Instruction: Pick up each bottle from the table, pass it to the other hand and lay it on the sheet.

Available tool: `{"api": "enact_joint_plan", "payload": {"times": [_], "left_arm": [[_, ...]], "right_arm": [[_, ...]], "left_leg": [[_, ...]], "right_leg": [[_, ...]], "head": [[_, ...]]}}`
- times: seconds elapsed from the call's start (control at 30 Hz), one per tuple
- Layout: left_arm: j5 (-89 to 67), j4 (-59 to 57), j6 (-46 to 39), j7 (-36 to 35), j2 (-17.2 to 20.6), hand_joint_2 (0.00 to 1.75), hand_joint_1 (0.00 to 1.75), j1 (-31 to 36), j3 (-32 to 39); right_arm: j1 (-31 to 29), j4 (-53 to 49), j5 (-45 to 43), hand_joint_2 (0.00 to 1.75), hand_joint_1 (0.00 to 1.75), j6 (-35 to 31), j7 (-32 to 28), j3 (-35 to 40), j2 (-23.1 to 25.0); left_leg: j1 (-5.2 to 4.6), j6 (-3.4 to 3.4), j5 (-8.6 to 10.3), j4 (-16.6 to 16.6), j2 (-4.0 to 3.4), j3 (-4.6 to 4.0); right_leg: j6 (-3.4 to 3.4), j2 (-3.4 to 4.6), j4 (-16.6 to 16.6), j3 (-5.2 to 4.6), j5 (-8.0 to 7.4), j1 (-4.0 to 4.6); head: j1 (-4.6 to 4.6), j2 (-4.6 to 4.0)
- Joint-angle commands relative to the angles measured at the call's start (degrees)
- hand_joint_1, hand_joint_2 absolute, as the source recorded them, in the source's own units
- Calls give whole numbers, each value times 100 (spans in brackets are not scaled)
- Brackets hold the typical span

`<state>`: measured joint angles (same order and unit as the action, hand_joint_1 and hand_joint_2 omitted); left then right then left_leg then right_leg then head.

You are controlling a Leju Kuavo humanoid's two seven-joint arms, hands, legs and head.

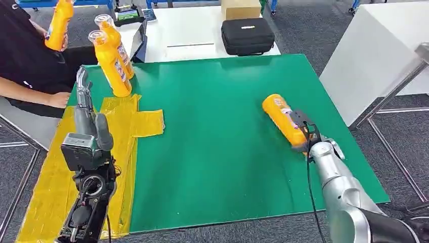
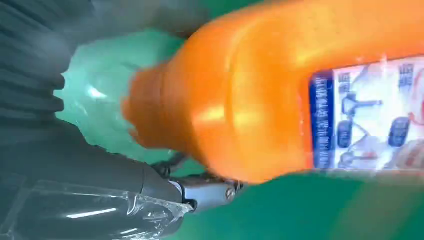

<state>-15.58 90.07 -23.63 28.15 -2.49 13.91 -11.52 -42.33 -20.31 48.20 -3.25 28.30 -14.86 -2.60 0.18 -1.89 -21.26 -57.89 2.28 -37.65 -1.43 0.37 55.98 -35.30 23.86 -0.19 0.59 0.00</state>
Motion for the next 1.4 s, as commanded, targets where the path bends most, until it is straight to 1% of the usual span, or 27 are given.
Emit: {"api": "enact_joint_plan", "payload": {"times": [0.03,0.13,0.17,0.23,0.3,0.33,0.47,0.5,0.67,0.7,0.73,0.77,0.8,0.83,0.9,1.03,1.13,1.17,1.2,1.23,1.27,1.3,1.33,1.4], "left_arm": [[77,-678,68,5,104,0,0,441,-391],[173,-765,63,70,134,0,0,462,-421],[173,-765,63,70,134,0,0,462,-421],[190,-781,56,85,140,0,0,464,-421],[190,-781,56,85,140,0,0,464,-421],[190,-781,56,85,140,0,0,464,-421],[201,-776,49,97,138,0,0,461,-426],[204,-774,46,99,129,0,0,454,-423],[269,-893,39,186,156,0,0,492,-422],[283,-907,28,200,169,0,0,495,-423],[290,-912,25,206,176,0,0,494,-418],[293,-912,24,209,179,0,0,491,-415],[293,-912,24,209,179,0,0,491,-415],[293,-912,24,209,179,0,0,491,-415],[293,-912,24,209,179,0,0,491,-415],[297,-922,25,211,178,0,0,509,-439],[305,-924,25,210,152,0,0,581,-437],[311,-864,15,201,122,0,0,584,-415],[306,-818,11,167,113,0,0,570,-400],[299,-780,13,151,106,0,0,551,-387],[289,-738,20,138,91,0,0,526,-388],[282,-732,49,118,85,0,0,531,-404],[273,-741,78,108,65,0,0,552,-430],[262,-772,98,87,18,0,0,612,-482]], "right_arm": [[598,681,-118,175,175,189,32,-648,-93],[618,673,-124,175,175,179,-43,-721,-98],[618,673,-124,175,175,179,-43,-721,-98],[620,666,-125,175,175,166,-67,-736,-94],[620,666,-125,175,175,166,-67,-736,-94],[620,666,-125,175,175,166,-67,-736,-94],[613,664,-113,175,175,154,-96,-758,-90],[613,657,-116,175,175,152,-126,-775,-92],[618,598,-141,175,175,-4,-486,-890,-56],[607,594,-137,175,175,-46,-561,-905,-42],[589,594,-119,175,175,-51,-586,-900,-29],[574,591,-114,175,175,-53,-582,-899,-18],[574,591,-114,175,175,-53,-582,-899,-18],[574,591,-114,175,175,-53,-582,-899,-18],[574,591,-114,175,175,-53,-582,-899,-18],[479,531,-110,175,175,-110,-866,-931,24],[371,496,-58,175,175,-101,-894,-893,58],[319,485,12,175,175,-115,-868,-836,71],[286,480,49,175,175,-109,-825,-806,78],[261,486,116,175,175,-108,-741,-760,74],[238,506,283,175,175,-147,-540,-639,46],[209,549,497,175,175,-91,-279,-471,8],[180,599,809,175,175,-4,38,-203,-49],[116,617,1131,175,175,257,294,56,-79]], "left_leg": [[10,7,0,19,10,48],[10,-4,-11,16,5,91],[11,-4,-8,22,8,97],[12,-6,-19,12,0,105],[13,1,-14,25,-2,108],[16,-6,-25,11,-3,115],[15,8,-22,24,0,128],[20,1,-39,8,-2,143],[19,3,-31,18,-1,142],[20,0,-37,11,-4,147],[18,3,-32,17,-5,142],[18,1,-38,9,-10,145],[15,6,-26,23,-14,133],[17,0,-40,7,-18,144],[18,0,-43,6,-26,145],[16,5,-32,15,-28,133],[14,0,-37,9,-43,136],[13,2,-34,14,-50,132],[12,-1,-37,6,-49,133],[12,1,-34,6,-55,127],[13,-2,-38,0,-59,131],[10,6,-28,8,-65,114],[12,-3,-38,1,-60,134],[11,2,-28,6,-60,119]], "right_leg": [[1,-32,-33,63,2,14],[-1,-24,-38,103,7,15],[-2,-33,-46,113,7,16],[-6,-17,-36,117,9,16],[-4,-30,-48,125,7,18],[-6,-15,-35,132,10,22],[0,-32,-47,141,16,21],[1,-13,-35,158,31,25],[2,-22,-44,158,30,24],[1,-13,-38,161,32,24],[0,-18,-43,157,28,23],[-1,-8,-35,157,30,23],[0,-20,-45,147,23,20],[0,3,-32,156,29,22],[1,9,-32,155,29,22],[3,-2,-40,144,25,22],[1,17,-33,147,13,20],[3,18,-37,154,8,19],[5,24,-27,191,8,18],[7,27,-28,185,2,18],[13,35,-22,188,0,19],[15,25,-25,170,-5,16],[13,36,-22,190,-1,18],[13,26,-25,175,-5,17]], "head": [[0,0],[-2,0],[-2,0],[0,0],[0,0],[0,0],[0,0],[0,0],[0,0],[-2,0],[0,0],[-2,0],[0,0],[0,0],[0,0],[-2,0],[0,0],[0,0],[0,0],[0,0],[0,0],[0,0],[0,0],[2,0]]}}
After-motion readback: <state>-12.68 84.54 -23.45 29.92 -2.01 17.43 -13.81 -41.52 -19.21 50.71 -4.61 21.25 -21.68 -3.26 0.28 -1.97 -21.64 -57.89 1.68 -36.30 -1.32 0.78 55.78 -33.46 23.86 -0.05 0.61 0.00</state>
